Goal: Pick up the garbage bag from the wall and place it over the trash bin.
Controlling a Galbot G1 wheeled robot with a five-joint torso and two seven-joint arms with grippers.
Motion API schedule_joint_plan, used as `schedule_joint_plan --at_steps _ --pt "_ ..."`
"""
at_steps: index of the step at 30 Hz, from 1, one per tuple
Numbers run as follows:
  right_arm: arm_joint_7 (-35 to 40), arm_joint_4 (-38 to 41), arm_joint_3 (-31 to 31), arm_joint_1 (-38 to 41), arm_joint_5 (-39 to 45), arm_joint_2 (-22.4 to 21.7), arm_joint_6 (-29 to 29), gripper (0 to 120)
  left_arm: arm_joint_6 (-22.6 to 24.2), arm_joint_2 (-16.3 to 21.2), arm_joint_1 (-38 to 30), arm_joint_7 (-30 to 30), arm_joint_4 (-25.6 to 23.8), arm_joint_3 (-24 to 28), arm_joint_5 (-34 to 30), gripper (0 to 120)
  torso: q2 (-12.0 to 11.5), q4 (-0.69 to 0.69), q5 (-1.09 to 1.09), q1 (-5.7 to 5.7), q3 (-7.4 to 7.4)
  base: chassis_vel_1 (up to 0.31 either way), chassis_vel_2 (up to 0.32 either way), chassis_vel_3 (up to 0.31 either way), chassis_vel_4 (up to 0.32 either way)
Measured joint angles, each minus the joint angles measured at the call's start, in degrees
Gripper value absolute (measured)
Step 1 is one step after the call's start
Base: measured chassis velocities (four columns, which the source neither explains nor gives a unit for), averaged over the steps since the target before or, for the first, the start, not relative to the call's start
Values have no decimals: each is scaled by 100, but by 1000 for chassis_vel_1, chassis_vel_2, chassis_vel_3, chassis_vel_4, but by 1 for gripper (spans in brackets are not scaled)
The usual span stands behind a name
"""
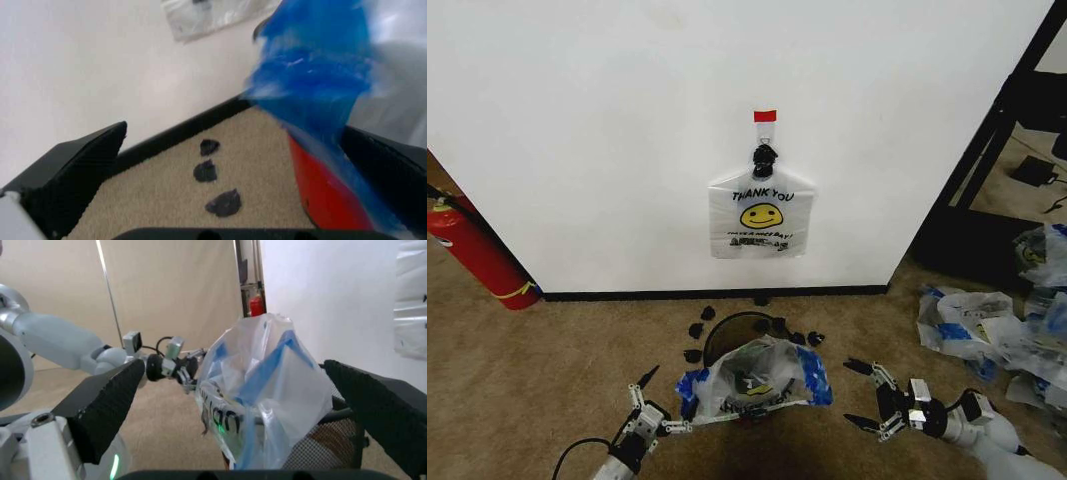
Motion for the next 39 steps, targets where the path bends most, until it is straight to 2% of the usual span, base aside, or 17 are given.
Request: schedule_joint_plan --at_steps 4,7,12,15,19,25,31,34,36,38,39 --pt "7 70 -2 -10 -48 36 0 100 25 -69 16 170 36 89 -127 107 0 0 -2 0 0 0 0 0 0" --pt "10 108 16 -38 -67 41 1 100 -137 -84 203 575 -170 93 -270 101 0 2 -2 0 0 0 0 0 0" --pt "13 122 53 -105 -96 41 26 100 -288 -60 365 909 -393 5 -239 100 0 1 -1 0 0 0 0 0 0" --pt "16 165 88 -160 -124 46 55 100 -234 7 506 946 -703 -129 -83 100 0 0 -2 0 0 0 0 0 0" --pt "18 193 115 -169 -165 59 68 100 -179 111 591 946 -812 -241 5 100 0 1 -1 0 0 0 0 0 0" --pt "22 212 120 -188 -180 75 104 100 -208 217 624 931 -636 -437 79 100 0 1 -3 0 0 0 0 0 0" --pt "23 122 110 -140 -180 66 153 100 -364 351 786 1072 -729 -731 -112 100 0 1 -1 0 0 0 0 0 0" --pt "23 96 104 -109 -170 68 167 100 -501 410 827 1368 -731 -884 -267 100 0 1 -2 0 0 0 0 0 0" --pt "23 66 100 -64 -121 67 176 100 -800 515 844 2137 -699 -1189 -536 100 0 2 -4 0 0 0 0 0 0" --pt "23 54 100 -29 -71 61 178 100 -1166 622 762 2795 -628 -1615 -454 100 0 2 -2 0 0 0 0 0 0" --pt "23 54 100 -29 -71 61 178 100 -1166 622 762 2795 -628 -1615 -454 100 0 2 -2 0 0 0 0 0 0"
